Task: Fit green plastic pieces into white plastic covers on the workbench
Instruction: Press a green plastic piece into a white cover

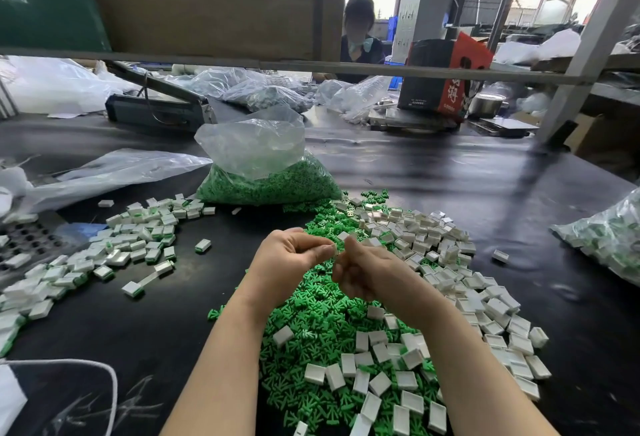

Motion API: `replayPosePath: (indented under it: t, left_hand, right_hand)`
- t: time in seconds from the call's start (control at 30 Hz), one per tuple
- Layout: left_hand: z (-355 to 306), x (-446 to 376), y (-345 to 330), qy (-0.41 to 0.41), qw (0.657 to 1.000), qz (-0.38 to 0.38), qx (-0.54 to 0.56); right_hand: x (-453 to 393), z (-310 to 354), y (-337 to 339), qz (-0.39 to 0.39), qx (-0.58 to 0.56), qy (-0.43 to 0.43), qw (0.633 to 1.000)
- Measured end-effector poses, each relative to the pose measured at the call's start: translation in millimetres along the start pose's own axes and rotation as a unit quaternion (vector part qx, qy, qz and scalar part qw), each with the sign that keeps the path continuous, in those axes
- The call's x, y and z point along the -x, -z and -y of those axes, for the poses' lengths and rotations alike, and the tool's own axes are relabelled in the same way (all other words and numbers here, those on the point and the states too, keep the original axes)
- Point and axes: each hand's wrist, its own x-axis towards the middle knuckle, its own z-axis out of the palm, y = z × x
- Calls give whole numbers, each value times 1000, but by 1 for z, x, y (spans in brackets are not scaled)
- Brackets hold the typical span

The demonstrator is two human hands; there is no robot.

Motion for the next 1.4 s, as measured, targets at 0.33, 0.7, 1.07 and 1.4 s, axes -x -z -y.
replayPosePath:
  t: [0.33, 0.7, 1.07, 1.4]
  left_hand:
    - [-7, 2, -6, 0, 994, -3, 110]
    - [-8, 2, -7, 12, 985, -4, 174]
    - [-9, 2, -7, -8, 994, -7, 105]
    - [-15, 4, -11, -36, 999, -11, 37]
  right_hand:
    - [-10, 4, -23, 4, -282, -20, 959]
    - [-12, 1, -29, -23, -353, 42, 935]
    - [-13, 2, -25, -13, -321, 43, 946]
    - [-14, -3, -20, -16, -158, 92, 983]
